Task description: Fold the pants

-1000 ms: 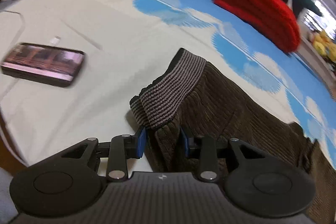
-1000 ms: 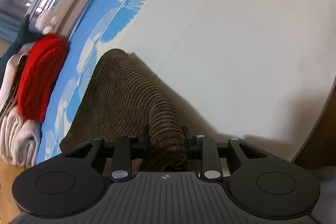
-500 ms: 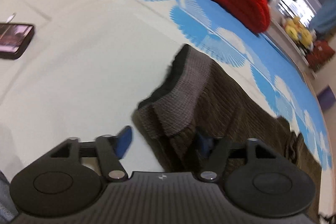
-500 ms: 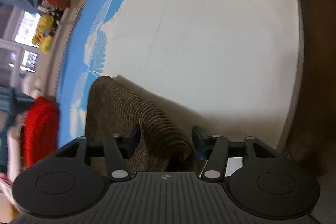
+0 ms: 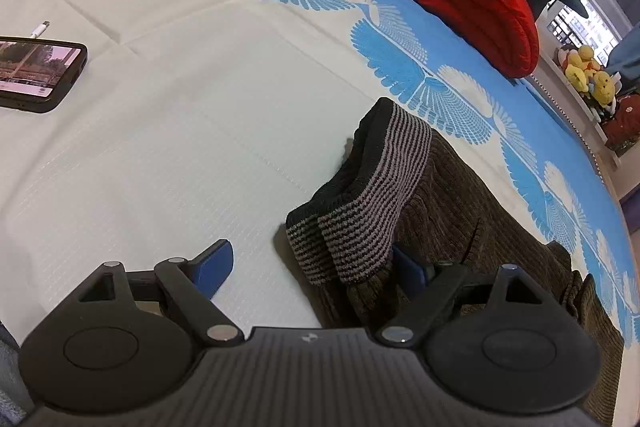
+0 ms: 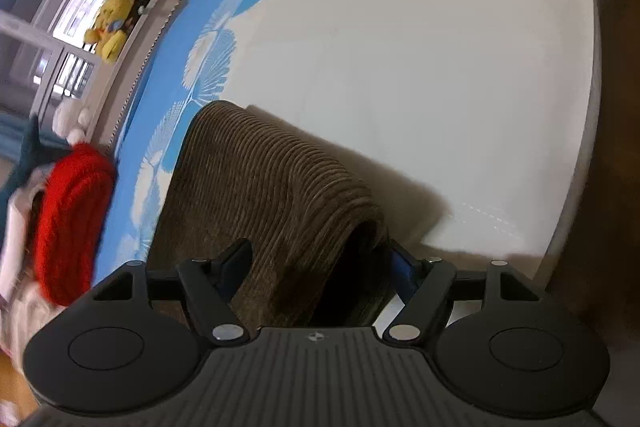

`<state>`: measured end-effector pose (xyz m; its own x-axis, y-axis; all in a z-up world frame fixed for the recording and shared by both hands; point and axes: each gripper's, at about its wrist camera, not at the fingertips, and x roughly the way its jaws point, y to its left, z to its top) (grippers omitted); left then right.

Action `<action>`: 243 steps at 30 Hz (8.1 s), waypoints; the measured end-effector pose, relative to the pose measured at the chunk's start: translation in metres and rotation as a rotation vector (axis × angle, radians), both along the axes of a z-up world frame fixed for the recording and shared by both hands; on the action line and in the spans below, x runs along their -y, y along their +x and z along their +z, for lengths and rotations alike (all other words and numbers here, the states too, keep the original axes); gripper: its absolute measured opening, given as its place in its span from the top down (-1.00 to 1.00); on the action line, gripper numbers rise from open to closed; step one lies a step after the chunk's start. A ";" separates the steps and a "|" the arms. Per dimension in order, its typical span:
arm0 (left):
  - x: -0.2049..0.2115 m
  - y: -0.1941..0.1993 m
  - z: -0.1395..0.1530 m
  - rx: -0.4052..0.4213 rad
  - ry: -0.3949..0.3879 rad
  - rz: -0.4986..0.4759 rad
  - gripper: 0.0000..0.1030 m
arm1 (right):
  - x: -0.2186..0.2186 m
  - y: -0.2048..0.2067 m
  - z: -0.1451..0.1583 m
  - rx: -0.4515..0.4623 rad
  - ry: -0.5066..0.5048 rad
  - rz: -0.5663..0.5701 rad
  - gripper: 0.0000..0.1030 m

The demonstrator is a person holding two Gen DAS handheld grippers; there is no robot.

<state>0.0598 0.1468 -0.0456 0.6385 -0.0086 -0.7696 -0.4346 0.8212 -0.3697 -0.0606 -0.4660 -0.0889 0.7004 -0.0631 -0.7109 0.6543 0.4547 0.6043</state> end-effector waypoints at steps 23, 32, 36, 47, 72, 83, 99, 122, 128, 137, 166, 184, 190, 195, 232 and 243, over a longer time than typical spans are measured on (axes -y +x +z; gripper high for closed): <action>-0.081 0.014 0.045 0.166 -0.500 -0.190 -0.77 | -0.496 0.025 0.048 0.416 -1.254 1.246 0.58; -0.073 0.021 0.033 0.126 -0.469 -0.261 -0.77 | -0.522 0.015 0.012 0.427 -1.242 1.308 0.58; -0.080 0.019 0.039 0.207 -0.561 -0.252 -0.81 | -0.503 0.014 0.054 0.538 -1.177 1.152 0.61; -0.088 0.014 0.035 0.159 -0.466 -0.212 -0.81 | -0.528 -0.022 0.002 0.555 -1.267 1.406 -0.04; -0.047 -0.011 0.031 0.024 -0.006 -0.408 -0.91 | -0.361 0.021 0.073 0.350 -0.917 1.219 0.69; -0.051 0.007 0.021 -0.051 -0.019 -0.321 -0.90 | -0.353 0.070 0.055 0.181 -0.987 1.274 0.46; -0.042 0.098 0.013 -0.051 0.079 -0.353 -0.98 | -0.321 0.283 0.032 0.095 -0.763 1.022 0.32; 0.004 0.085 0.018 -0.058 0.157 -0.506 -0.99 | -0.251 0.210 0.010 -0.009 -0.234 1.099 -0.89; 0.004 0.090 0.013 -0.074 0.145 -0.509 -0.99 | -0.260 0.214 0.011 -0.004 -0.238 1.133 -0.90; 0.004 0.094 0.010 -0.085 0.129 -0.508 -0.99 | -0.258 0.216 0.010 -0.005 -0.227 1.139 -0.90; 0.136 0.184 0.012 0.049 0.042 -0.628 -0.15 | -0.146 0.264 0.027 -0.001 -0.376 0.769 0.42; 0.098 0.120 -0.004 -0.028 0.098 -0.678 -0.83 | -0.173 0.175 0.031 -0.021 -0.635 1.185 -0.57; 0.092 0.105 0.015 -0.034 0.087 -0.556 -0.91 | -0.175 0.172 0.042 -0.018 -0.643 1.146 -0.65; 0.121 0.024 0.073 0.149 0.295 -0.634 -0.99 | -0.188 0.129 0.090 0.106 -0.633 0.952 -0.83; 0.132 -0.077 0.016 0.134 0.356 -0.597 -0.99 | -0.255 0.011 0.037 0.006 -0.796 0.733 -0.98; 0.138 -0.075 0.013 0.132 0.357 -0.621 -0.99 | -0.253 0.010 0.036 0.011 -0.787 0.740 -0.98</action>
<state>-0.0150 0.0089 -0.0328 0.6853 -0.1619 -0.7101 0.1802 0.9824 -0.0501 -0.0501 -0.2132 -0.0525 0.7584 -0.0584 -0.6492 0.0541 0.9982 -0.0266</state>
